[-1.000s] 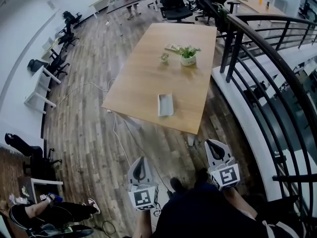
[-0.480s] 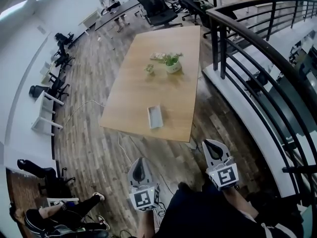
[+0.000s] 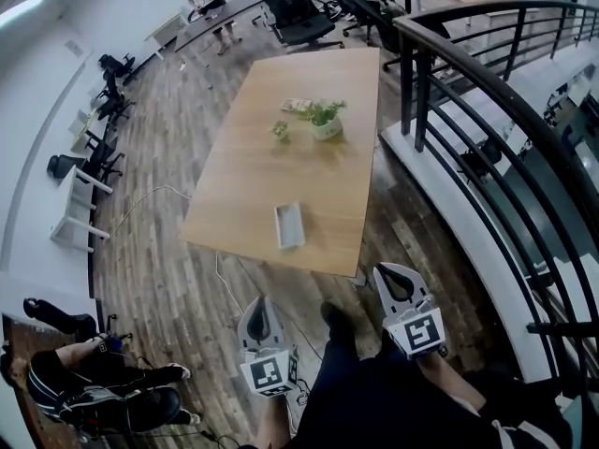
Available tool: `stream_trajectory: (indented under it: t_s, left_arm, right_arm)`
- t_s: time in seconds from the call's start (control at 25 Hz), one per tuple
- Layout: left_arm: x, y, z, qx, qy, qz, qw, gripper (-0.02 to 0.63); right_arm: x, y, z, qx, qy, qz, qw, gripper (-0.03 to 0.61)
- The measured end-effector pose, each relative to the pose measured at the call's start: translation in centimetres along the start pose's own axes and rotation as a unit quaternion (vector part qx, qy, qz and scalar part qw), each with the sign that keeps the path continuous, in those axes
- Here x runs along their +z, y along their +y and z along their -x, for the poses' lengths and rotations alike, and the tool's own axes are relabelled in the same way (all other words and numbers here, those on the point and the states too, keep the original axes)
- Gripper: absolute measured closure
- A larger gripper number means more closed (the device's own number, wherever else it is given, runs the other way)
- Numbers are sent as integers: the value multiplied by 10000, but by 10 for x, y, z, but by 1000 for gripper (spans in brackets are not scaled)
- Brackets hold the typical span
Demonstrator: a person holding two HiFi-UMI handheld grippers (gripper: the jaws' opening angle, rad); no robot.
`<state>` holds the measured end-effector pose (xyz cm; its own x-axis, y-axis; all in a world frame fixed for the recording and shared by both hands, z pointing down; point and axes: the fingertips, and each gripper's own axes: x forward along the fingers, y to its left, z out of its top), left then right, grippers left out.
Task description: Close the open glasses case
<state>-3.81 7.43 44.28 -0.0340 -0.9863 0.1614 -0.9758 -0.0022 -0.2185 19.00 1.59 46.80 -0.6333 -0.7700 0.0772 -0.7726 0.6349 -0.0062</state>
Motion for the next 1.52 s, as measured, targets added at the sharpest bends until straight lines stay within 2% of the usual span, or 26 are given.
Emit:
stream_trajectory:
  t_s: [0.24,0.32,0.84,1.08,1.2,1.36,1.52]
  left_arm:
    - [-11,33,-43,-85,-52,185,9998,615]
    - [-12,48,-58,-95,-125,257,9995,615]
    - [-41,174,-136,248,-205,939,9951,615]
    - [-61,227,-169,190,-162,1088,9937,615]
    - [-65,239,-186,105,-90,1071,9942,615]
    - [-68,234,-203,68,129,1126,9935,615]
    - [-59,218,-220,-5,207,903,9957,615]
  right_arm:
    - [13,3,-50,79,-193,87,9997,559]
    - [14,8,-71,166,-173,63,9997,412]
    - [20,40,-208,267,360,364,9983,408]
    - [12,40,-264,-75,453,154,9988,409]
    - [-1,35,-287,-218,582,-170,9979,408]
    - [-25,16,-308,-322,834,-456,9950,410]
    - [-37,0,-323,-245,792,-635,9945,410]
